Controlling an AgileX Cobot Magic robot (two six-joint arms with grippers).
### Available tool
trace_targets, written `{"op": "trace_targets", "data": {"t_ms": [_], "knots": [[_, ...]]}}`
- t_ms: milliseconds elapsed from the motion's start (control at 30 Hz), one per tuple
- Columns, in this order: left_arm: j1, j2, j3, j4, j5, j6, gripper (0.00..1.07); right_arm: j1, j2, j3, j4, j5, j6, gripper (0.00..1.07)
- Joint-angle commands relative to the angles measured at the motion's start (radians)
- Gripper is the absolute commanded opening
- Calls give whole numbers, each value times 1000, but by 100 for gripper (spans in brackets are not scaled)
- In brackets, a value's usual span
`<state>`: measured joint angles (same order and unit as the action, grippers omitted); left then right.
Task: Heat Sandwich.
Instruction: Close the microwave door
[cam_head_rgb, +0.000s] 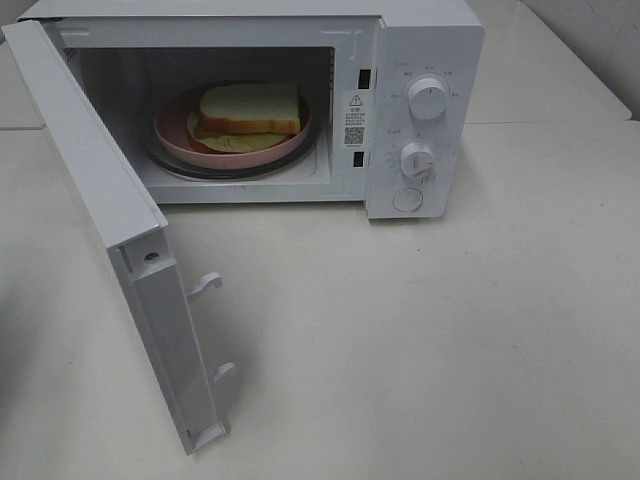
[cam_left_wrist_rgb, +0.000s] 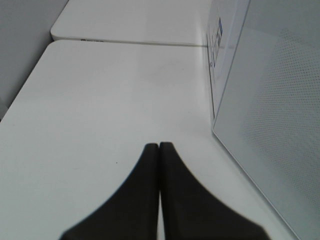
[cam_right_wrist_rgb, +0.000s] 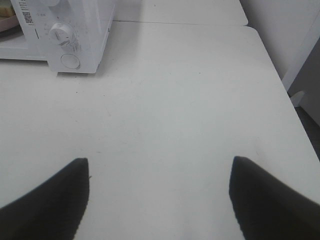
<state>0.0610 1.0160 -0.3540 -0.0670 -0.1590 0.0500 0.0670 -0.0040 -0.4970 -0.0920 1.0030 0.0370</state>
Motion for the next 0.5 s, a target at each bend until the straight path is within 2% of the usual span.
{"op": "trace_targets", "data": {"t_ms": [33,67,100,167,233,267,333,367,400,500], "knots": [[6,63,53,12,-217,-1,0,-6,-26,0,-2,-6,-7,75],[6,105,82,37,-331,-4,0,-6,-26,0,-2,-6,-7,75],[6,105,82,37,-331,-4,0,-6,-26,0,-2,-6,-7,75],[6,152,108,79,-441,-13,0,-6,-26,0,-2,-6,-7,75],[6,212,113,152,-507,-69,0,-6,-26,0,-2,-6,-7,75],[6,212,113,152,-507,-69,0,-6,-26,0,-2,-6,-7,75],[6,247,112,208,-536,-113,0,-6,-26,0,-2,-6,-7,75],[6,284,107,264,-572,-150,0,-6,-26,0,-2,-6,-7,75],[6,284,107,264,-572,-150,0,-6,-26,0,-2,-6,-7,75],[6,327,98,362,-628,-206,0,-6,-26,0,-2,-6,-7,75]]}}
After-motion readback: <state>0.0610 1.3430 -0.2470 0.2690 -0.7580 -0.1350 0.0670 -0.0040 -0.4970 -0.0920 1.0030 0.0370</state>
